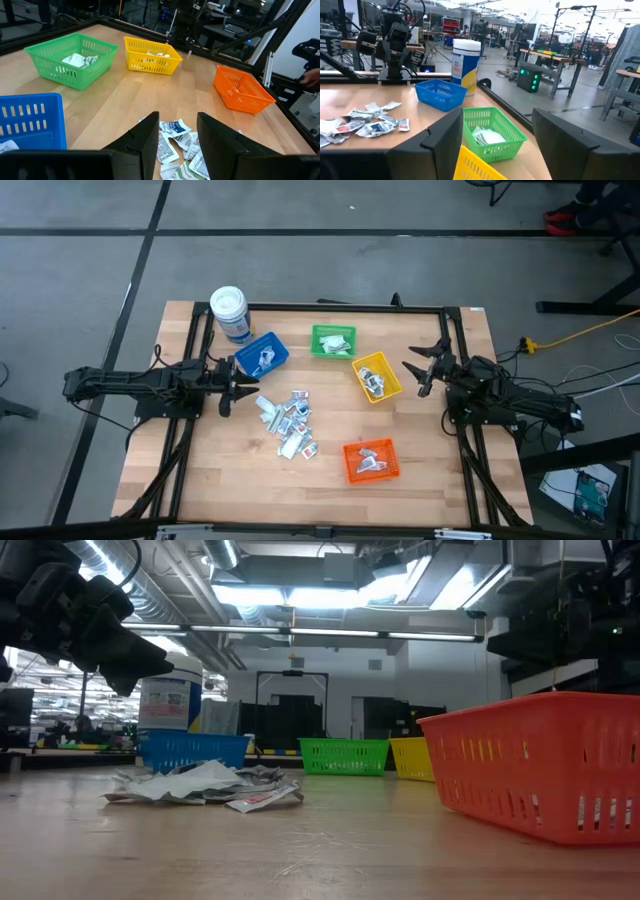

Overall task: Pick & Place First Aid Supplies
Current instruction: Put the white bandage into the green bin

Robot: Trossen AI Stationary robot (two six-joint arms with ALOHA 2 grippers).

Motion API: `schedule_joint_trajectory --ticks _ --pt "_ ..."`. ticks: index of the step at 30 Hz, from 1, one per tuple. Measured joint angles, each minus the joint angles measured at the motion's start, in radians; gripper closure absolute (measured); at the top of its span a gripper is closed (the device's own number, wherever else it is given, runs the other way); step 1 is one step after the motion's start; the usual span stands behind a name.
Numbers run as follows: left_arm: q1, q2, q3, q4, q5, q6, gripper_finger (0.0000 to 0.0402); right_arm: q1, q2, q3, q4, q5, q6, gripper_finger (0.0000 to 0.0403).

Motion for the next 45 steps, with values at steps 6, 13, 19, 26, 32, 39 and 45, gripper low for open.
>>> schedule_joint_trajectory --ticks 6,13,19,26,32,39,45 --pt "0.0 0.0 0.0 0.0 0.0 0.0 0.0274 0.0 0.002 0.0 -0.006 -0.003 -0.001 0.0166" --pt "0.0 0.0 0.0 0.0 0.0 0.0 0.0274 0.0 0.004 0.0 -0.006 -0.003 -0.001 0.0166" --pt "0.0 0.0 0.0 0.0 0.0 0.0 0.0274 0.0 0.004 0.0 -0.006 -0.003 -0.001 0.0166" --pt "0.0 0.0 0.0 0.0 0.0 0.0 0.0274 0.0 0.004 0.0 -0.006 -0.003 -0.001 0.0166" --pt "0.0 0.0 0.0 0.0 0.0 0.0 0.0274 0.0 0.004 0.0 -0.006 -0.003 -0.001 0.0166" --pt "0.0 0.0 0.0 0.0 0.0 0.0 0.0274 0.0 0.004 0.0 -0.006 -0.003 -0.001 0.0166" --pt "-0.001 0.0 0.0 0.025 0.016 -0.144 0.0274 0.0 0.004 0.0 -0.006 -0.003 -0.001 0.0166"
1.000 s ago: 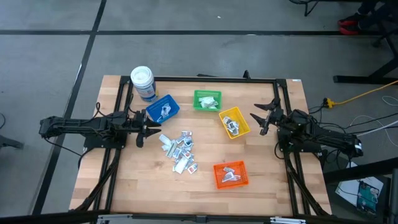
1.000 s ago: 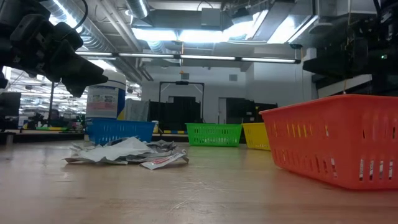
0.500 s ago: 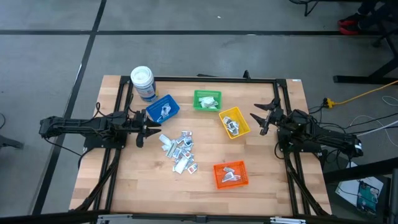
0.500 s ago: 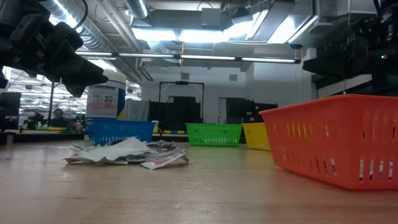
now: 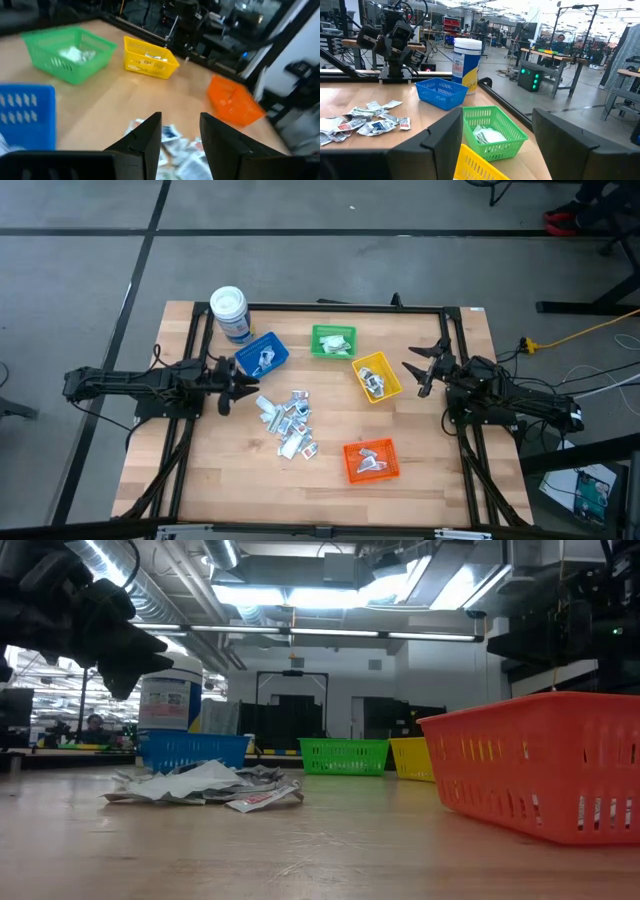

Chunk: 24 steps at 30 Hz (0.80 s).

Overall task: Pick & Place First Aid Supplies
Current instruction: Put the white bandage into the green bin

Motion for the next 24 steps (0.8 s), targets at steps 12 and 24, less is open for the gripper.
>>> schedule_joint_trajectory --ticks 12,24 --pt "0.001 0.009 0.0 0.044 0.04 -0.198 0.0274 0.0 0.0 0.0 0.0 0.0 0.0 0.0166" --pt "-0.053 0.113 0.157 -0.13 0.126 0.246 0.0274 0.0 0.0 0.0 0.0 0.0 0.0 0.0166"
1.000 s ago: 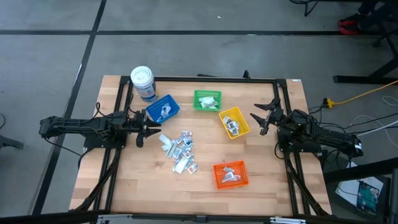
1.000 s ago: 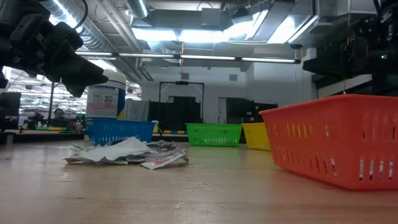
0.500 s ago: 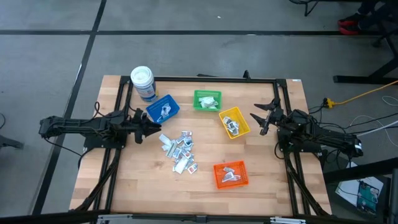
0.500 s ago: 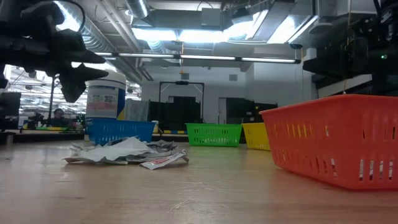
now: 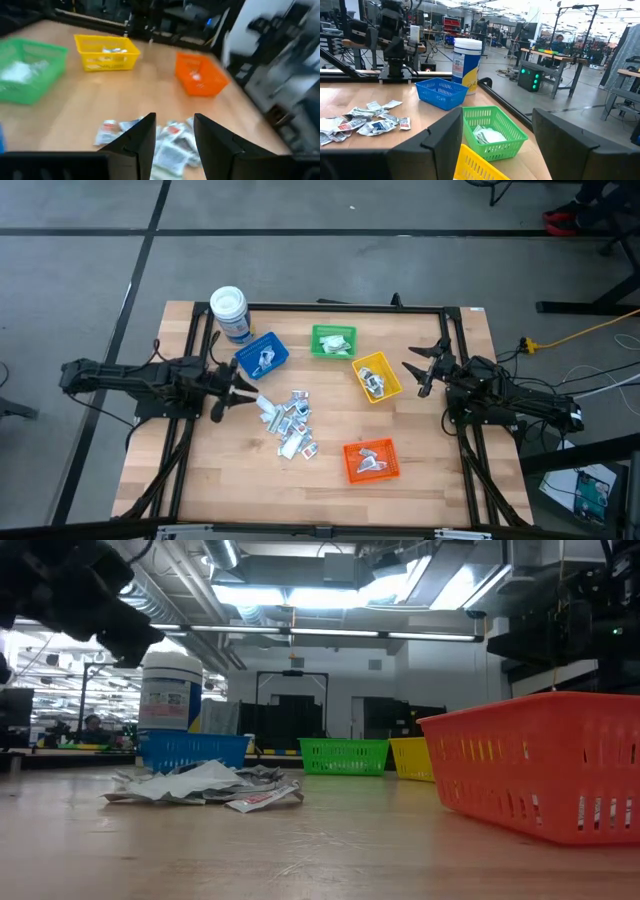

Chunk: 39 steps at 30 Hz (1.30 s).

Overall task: Pick & Place First Aid Supplies
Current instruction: Put the white bandage into the green bin

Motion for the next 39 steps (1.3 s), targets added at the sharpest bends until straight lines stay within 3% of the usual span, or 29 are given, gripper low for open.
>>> schedule_joint_trajectory --ticks 8,19,30,39 --pt "-0.114 0.263 0.173 -0.218 -0.11 0.26 0.0274 0.0 0.0 0.0 0.0 0.0 0.0 0.0166" --pt "-0.244 0.585 0.285 -0.235 -0.118 0.394 0.0274 0.0 0.0 0.0 0.0 0.0 0.0 0.0166" --pt "-0.168 0.9 0.413 -0.203 -0.171 0.5 0.0274 0.0 0.0 0.0 0.0 0.0 0.0 0.0166" --pt "-0.098 1.117 0.498 -0.201 -0.111 0.509 0.0274 0.0 0.0 0.0 0.0 0.0 0.0 0.0166"
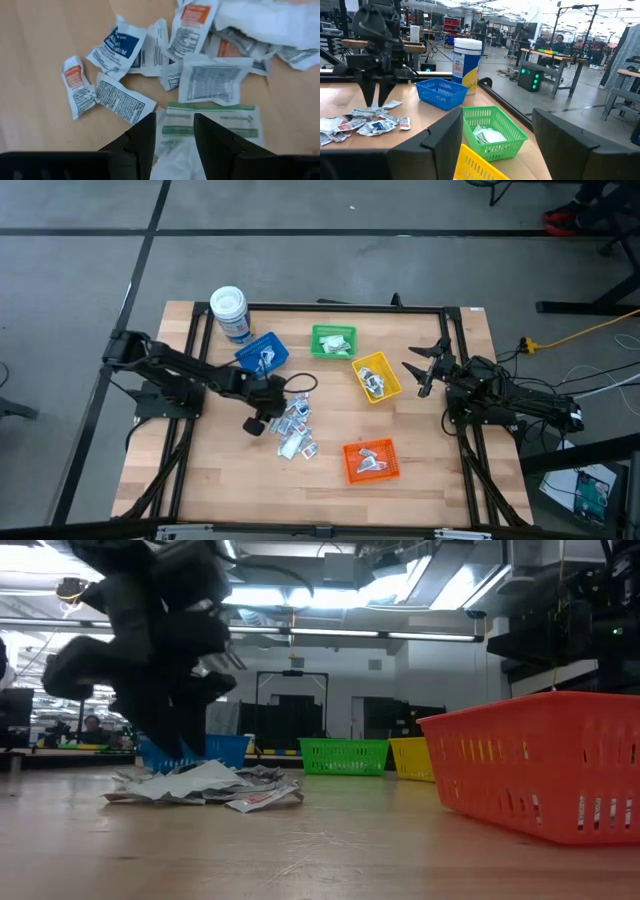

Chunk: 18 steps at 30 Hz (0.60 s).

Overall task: Pick & Place First Aid Supplies
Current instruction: Put the white bandage into the green bin

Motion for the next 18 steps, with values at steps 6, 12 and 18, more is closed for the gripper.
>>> schedule_joint_trajectory --ticks 6,12,18 --pt "0.012 0.073 0.024 0.002 -0.001 0.003 0.0274 0.0 0.0 0.0 0.0 0.0 0.0 0.0166" --pt "0.011 0.094 0.024 -0.001 0.0 0.01 0.0275 0.0 0.0 0.0 0.0 0.0 0.0 0.0166" --pt "0.011 0.094 0.024 -0.003 0.0 0.009 0.0308 0.0 0.0 0.0 0.0 0.0 0.0 0.0166"
